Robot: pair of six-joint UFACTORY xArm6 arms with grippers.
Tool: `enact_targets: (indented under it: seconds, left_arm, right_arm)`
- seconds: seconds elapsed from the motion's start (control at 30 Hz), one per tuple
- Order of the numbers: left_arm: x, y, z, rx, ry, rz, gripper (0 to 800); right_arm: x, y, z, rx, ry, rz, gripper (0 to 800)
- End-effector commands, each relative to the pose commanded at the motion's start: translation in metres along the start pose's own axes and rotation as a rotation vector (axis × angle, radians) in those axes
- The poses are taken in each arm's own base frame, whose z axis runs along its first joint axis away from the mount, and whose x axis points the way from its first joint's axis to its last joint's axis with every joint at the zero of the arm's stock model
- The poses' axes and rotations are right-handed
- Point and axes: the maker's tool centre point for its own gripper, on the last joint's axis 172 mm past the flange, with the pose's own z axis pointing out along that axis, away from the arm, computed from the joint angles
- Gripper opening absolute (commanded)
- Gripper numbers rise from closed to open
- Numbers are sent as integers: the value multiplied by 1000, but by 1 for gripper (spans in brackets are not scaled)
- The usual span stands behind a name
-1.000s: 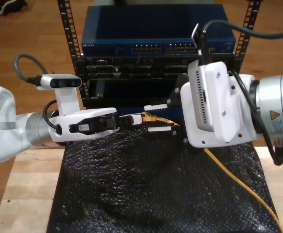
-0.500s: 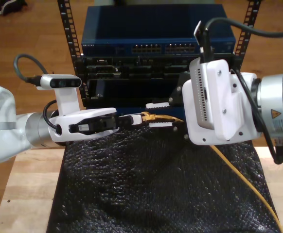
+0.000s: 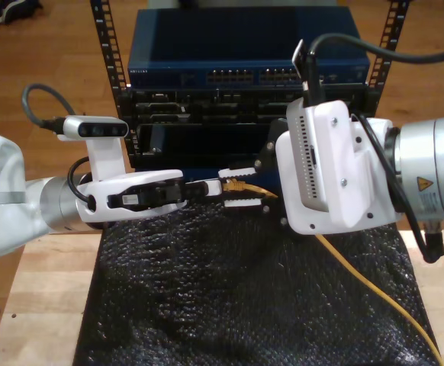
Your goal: Grab the cable and plug it in
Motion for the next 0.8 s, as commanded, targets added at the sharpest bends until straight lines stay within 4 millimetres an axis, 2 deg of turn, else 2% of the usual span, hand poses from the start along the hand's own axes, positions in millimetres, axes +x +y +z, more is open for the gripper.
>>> enact_targets:
  seconds: [0.8]
  left_arm:
    - [0,5,1,-17,-1,0,31]
  right_arm:
    - [-2,2,-1,-4,-4,14,219]
